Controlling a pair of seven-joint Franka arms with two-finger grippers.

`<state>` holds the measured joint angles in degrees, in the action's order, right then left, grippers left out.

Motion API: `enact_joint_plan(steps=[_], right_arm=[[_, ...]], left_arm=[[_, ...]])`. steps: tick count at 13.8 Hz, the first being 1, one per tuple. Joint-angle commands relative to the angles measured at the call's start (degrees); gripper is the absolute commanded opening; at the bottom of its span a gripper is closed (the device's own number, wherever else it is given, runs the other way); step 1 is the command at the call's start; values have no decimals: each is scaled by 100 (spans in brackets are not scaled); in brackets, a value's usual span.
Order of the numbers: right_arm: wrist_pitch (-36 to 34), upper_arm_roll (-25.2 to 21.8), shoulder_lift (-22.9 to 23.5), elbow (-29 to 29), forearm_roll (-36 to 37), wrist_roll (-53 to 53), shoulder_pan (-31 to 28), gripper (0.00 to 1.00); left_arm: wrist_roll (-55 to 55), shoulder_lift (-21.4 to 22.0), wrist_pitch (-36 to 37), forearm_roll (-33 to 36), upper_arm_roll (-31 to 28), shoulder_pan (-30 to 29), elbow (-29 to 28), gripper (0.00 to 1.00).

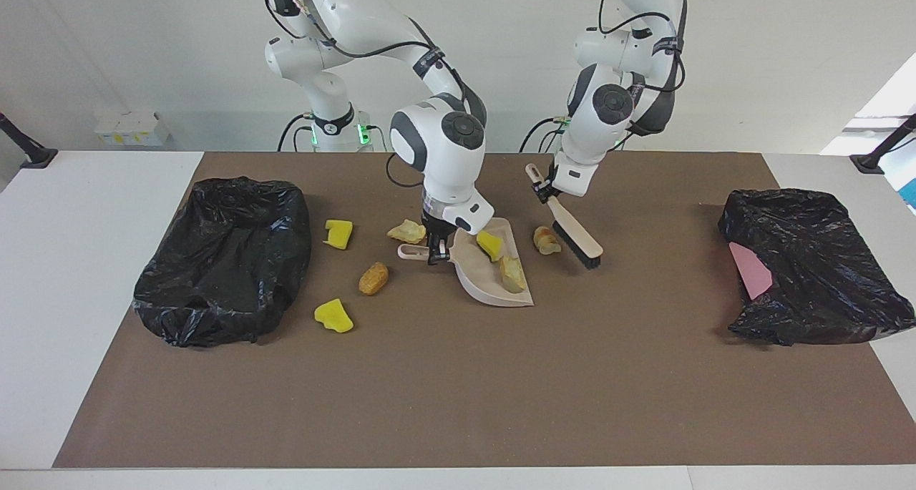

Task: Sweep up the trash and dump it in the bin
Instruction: 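Sweep the crumbs and sponges into the dustpan with the left gripper's brush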

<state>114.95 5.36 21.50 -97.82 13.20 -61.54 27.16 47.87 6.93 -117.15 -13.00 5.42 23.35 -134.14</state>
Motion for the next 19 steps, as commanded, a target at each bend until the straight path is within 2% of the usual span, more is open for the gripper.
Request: enact_joint_plan(steps=[1, 5, 9, 13, 17, 19], right_arm=[[273, 35, -225, -465, 122, -314, -61, 0], [291, 35, -260, -536, 122, -332, -79, 0], [300, 35, -313, -650, 122, -411, -88, 0], [344, 26, -322, -659, 122, -411, -96, 0], [335, 26, -313, -650, 122, -403, -114, 0], [344, 35, -313, -642, 122, -403, -123, 0]], left_arm=[[302, 738, -105, 87, 55, 38, -848, 0], [-372, 328, -606, -62, 73, 344, -895, 0], [-1278, -112, -1457, -939, 82, 775, -772, 0], [-1859, -428, -1968, -1565, 178, 1145, -324, 0], [-1921, -412, -1891, -1487, 144, 1058, -253, 0], [-1931, -245, -1759, -1469, 117, 708, -244, 0]])
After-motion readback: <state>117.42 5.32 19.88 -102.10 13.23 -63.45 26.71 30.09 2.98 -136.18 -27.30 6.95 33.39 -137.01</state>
